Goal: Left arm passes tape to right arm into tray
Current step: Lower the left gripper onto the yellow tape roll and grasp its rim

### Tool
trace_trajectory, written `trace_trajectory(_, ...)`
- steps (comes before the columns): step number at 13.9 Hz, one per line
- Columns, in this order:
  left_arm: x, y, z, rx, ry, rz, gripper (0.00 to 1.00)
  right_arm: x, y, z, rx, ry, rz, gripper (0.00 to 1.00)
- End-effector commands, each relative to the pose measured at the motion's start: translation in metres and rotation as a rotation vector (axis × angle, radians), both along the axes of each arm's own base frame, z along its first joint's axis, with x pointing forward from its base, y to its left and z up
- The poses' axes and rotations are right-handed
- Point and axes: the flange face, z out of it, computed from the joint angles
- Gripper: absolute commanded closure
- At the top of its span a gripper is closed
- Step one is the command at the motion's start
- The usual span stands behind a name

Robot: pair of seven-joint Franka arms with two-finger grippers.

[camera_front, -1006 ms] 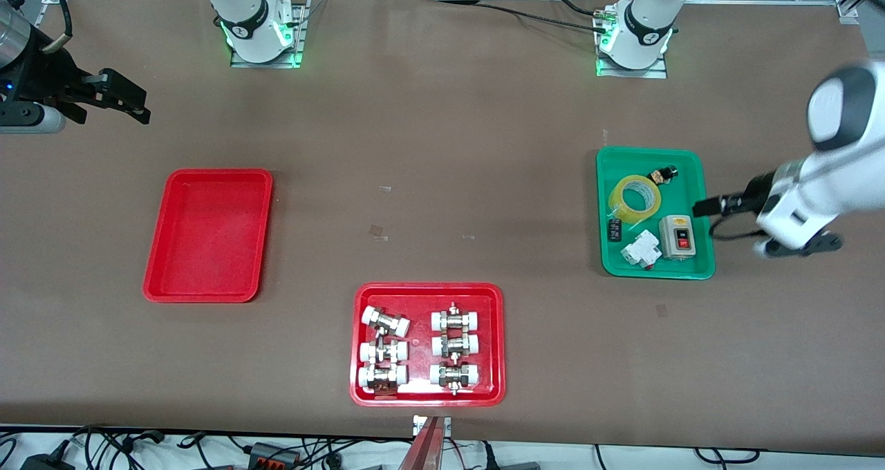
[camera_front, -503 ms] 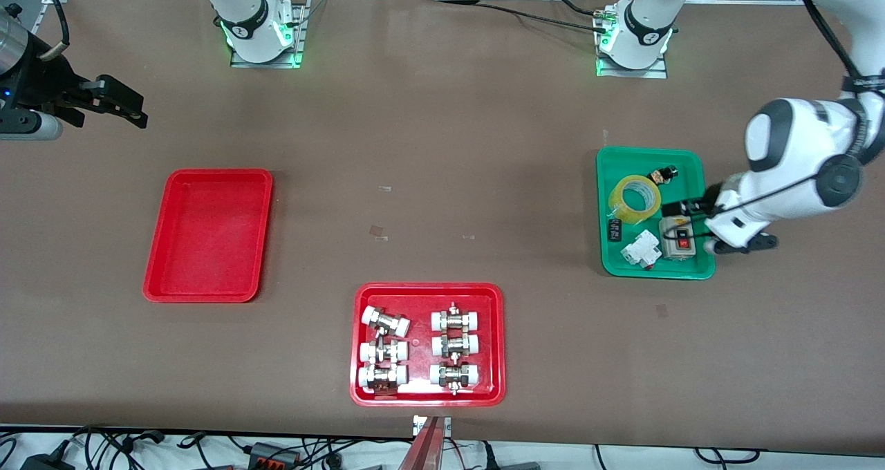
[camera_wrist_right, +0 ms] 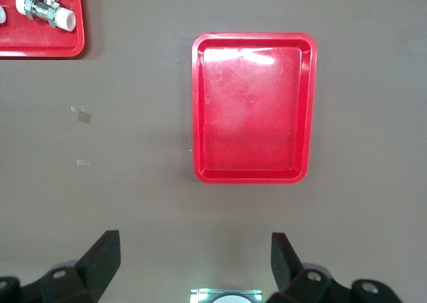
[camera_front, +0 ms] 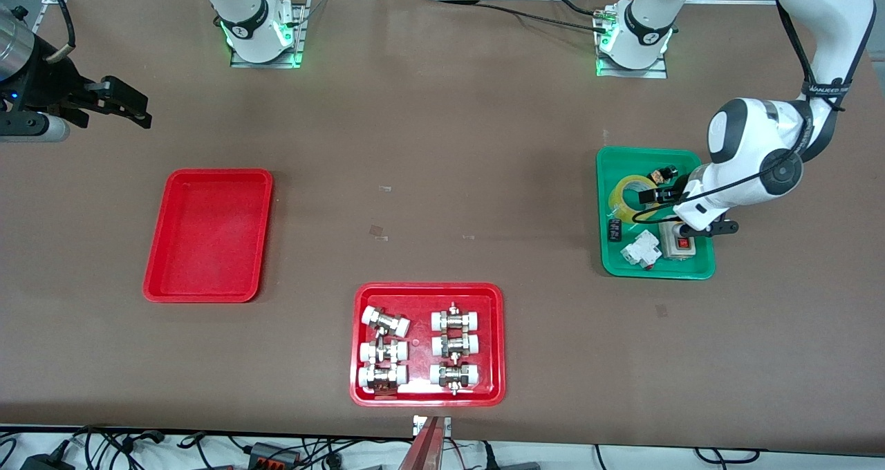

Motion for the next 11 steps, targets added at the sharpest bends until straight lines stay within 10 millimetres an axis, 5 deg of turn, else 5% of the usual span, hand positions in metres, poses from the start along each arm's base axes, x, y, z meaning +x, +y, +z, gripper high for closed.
trace_trajectory(1,-0.003,0.003,-0.019,0.003,0.019,-0.035,0.00,-0.002,0.002,0.000,-0.008,0.011,-0.004,0.00)
trace_trajectory(8,-0.006,0.005,-0.032,0.006,0.040,-0.037,0.00,-0.002,0.002,-0.001,-0.009,0.014,-0.005,0.00)
trace_trajectory(11,-0.008,0.007,-0.036,0.003,0.047,-0.031,0.08,-0.002,0.002,-0.001,-0.009,0.016,-0.005,0.00)
